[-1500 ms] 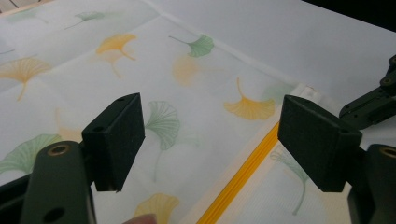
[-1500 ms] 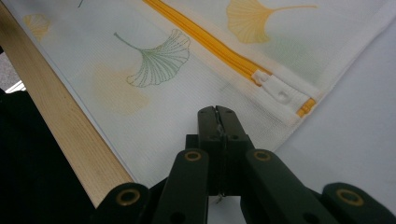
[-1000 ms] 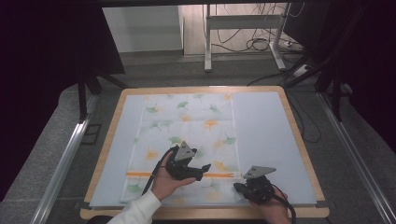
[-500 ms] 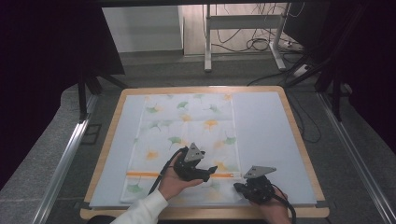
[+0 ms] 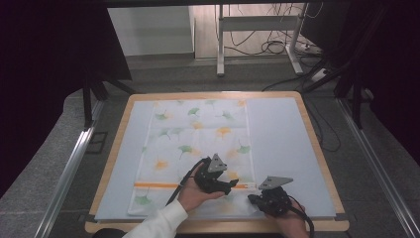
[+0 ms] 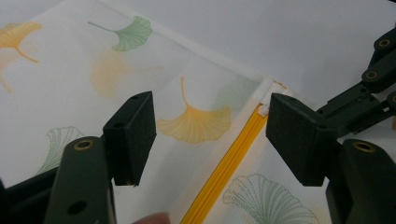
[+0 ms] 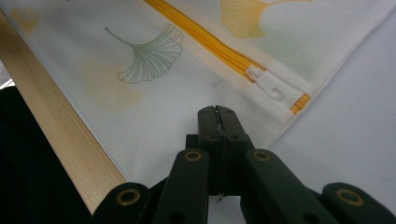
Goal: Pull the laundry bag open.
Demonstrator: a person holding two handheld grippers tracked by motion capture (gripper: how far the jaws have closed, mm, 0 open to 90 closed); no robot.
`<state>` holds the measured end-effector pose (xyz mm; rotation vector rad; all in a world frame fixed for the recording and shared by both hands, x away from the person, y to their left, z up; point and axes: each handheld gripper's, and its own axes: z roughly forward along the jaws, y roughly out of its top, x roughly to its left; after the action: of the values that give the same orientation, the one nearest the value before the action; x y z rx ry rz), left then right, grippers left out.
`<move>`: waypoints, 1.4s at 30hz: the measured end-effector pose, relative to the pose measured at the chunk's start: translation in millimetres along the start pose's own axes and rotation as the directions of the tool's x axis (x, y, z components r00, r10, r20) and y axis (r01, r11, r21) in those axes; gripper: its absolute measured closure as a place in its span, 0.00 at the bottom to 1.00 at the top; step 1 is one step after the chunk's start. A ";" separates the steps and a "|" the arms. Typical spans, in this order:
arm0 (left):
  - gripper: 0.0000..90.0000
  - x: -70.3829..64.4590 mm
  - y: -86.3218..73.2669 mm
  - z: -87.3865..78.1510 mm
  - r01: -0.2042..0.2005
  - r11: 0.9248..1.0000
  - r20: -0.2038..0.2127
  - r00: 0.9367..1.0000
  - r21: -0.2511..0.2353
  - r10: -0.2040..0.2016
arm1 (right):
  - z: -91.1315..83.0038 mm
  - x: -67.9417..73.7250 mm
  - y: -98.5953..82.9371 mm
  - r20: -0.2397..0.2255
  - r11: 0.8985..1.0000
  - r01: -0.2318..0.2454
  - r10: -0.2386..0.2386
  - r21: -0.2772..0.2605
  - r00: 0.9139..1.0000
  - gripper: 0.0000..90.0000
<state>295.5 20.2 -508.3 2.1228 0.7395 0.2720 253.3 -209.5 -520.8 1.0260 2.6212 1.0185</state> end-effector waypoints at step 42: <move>0.42 -18.6 9.9 52.2 -0.046 0.999 0.068 0.997 0.024 0.044 | 0.0 -0.2 -0.2 -0.003 1.000 -0.009 0.009 0.001 1.000 0.99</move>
<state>307.4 -29.7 -531.5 2.1637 0.6602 0.2149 253.3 -209.8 -521.0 1.0384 2.6222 1.0213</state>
